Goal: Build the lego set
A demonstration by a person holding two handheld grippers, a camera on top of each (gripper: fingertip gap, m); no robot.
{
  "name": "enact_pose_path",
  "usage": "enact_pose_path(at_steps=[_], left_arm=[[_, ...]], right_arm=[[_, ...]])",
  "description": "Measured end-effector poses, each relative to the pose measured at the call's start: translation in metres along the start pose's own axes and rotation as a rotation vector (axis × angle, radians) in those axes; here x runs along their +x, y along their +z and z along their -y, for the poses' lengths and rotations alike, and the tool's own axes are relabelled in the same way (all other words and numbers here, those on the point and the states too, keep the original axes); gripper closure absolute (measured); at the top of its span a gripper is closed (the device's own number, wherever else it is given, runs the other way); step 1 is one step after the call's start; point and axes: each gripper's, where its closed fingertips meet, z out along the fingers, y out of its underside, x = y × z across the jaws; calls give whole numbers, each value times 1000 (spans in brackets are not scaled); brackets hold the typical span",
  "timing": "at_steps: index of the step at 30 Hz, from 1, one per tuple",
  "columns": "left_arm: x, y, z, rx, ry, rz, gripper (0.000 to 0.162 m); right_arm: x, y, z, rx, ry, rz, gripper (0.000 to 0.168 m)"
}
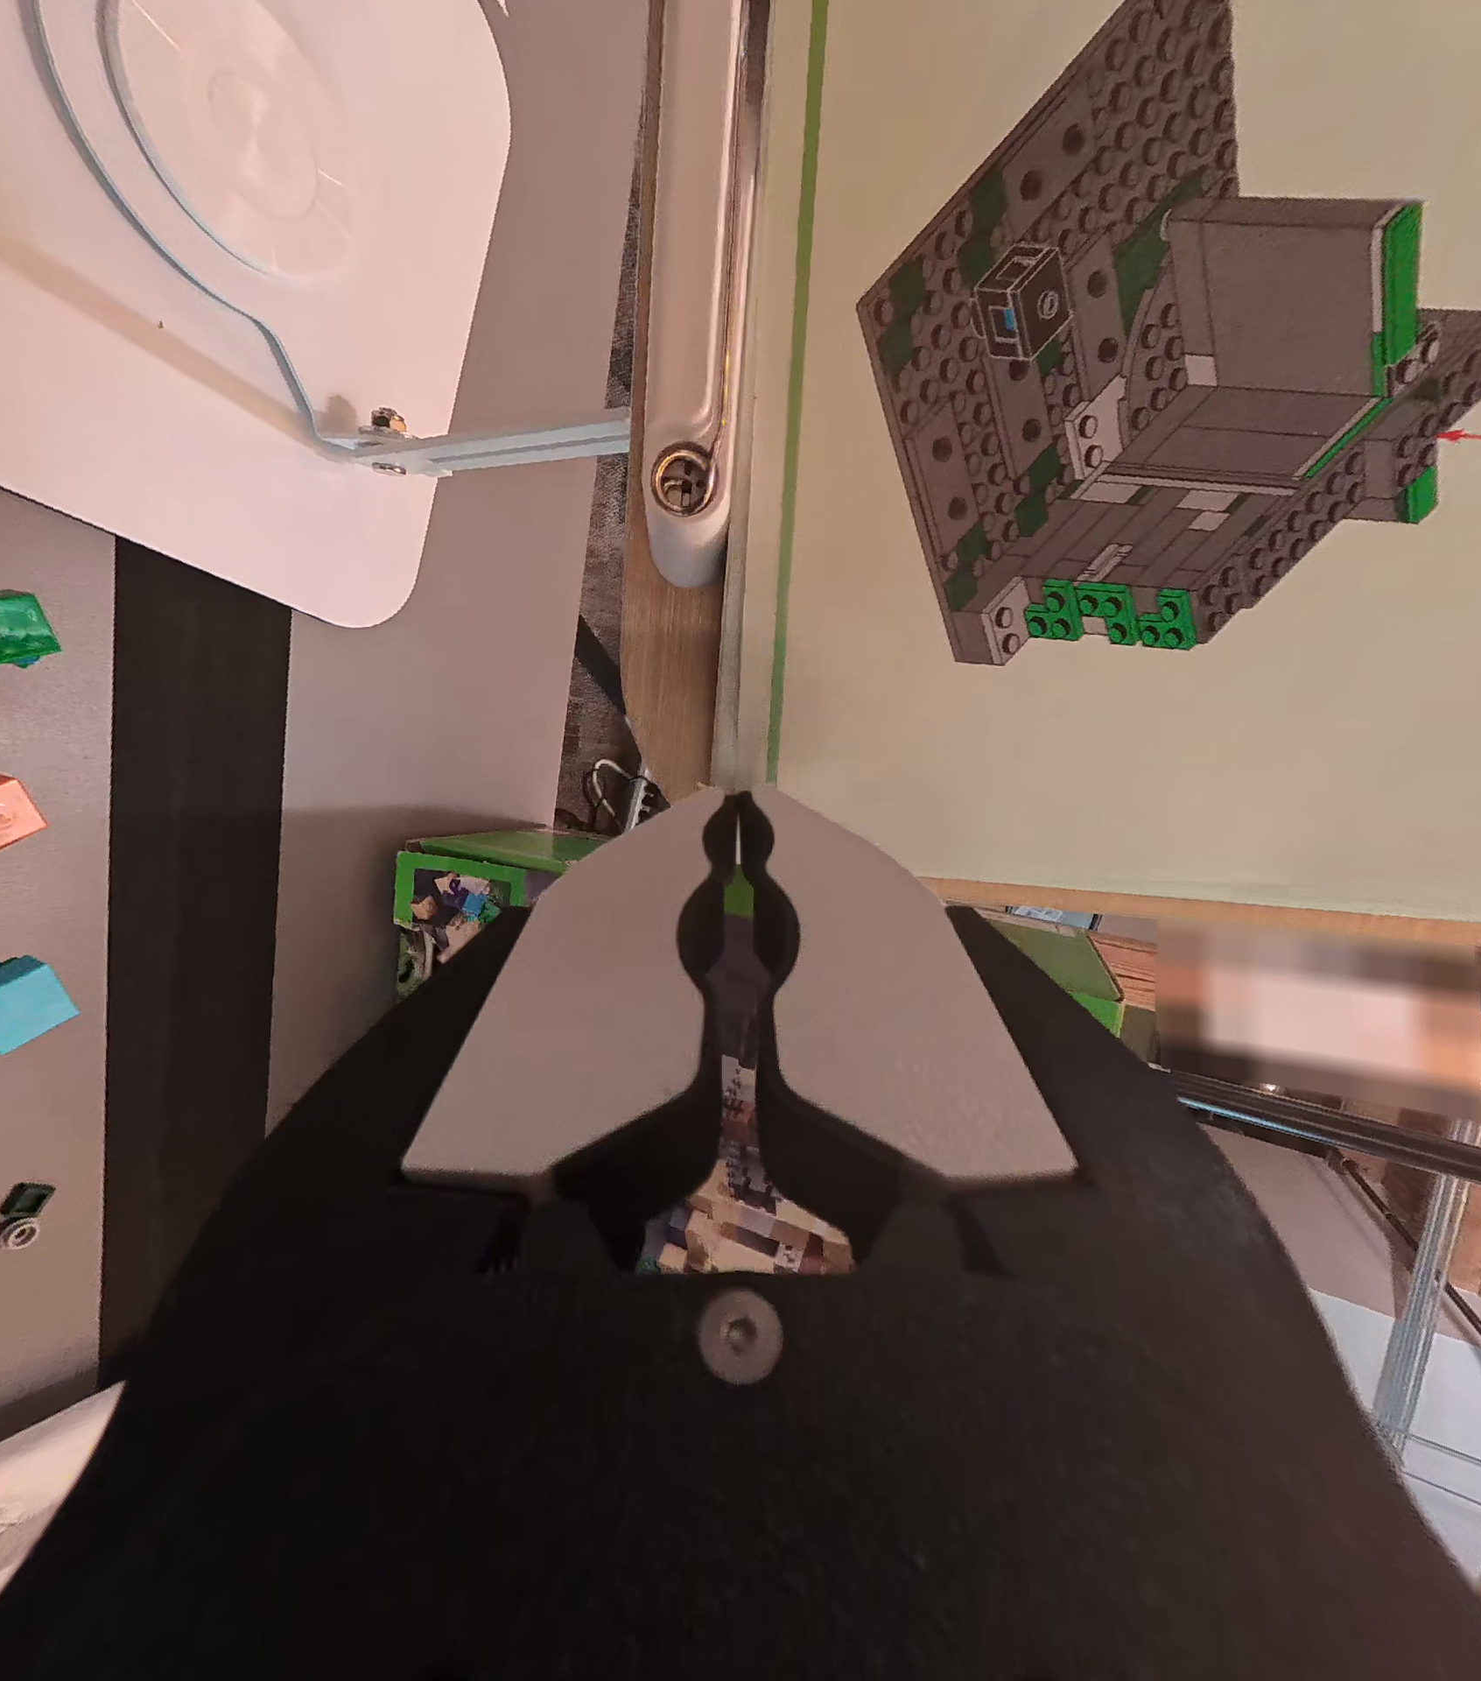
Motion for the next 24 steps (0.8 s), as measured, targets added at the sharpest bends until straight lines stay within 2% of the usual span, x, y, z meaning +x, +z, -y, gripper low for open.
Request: enact_pose_path(at_steps=[7, 24], left_arm=[[-4, -4, -4, 9, -1, 3, 153], [0, -2, -14, -3, -12, -32, 153]], right_arm=[[9, -4, 2, -7, -3, 4, 168], [50, -3, 18, 8, 43, -195, 168]])
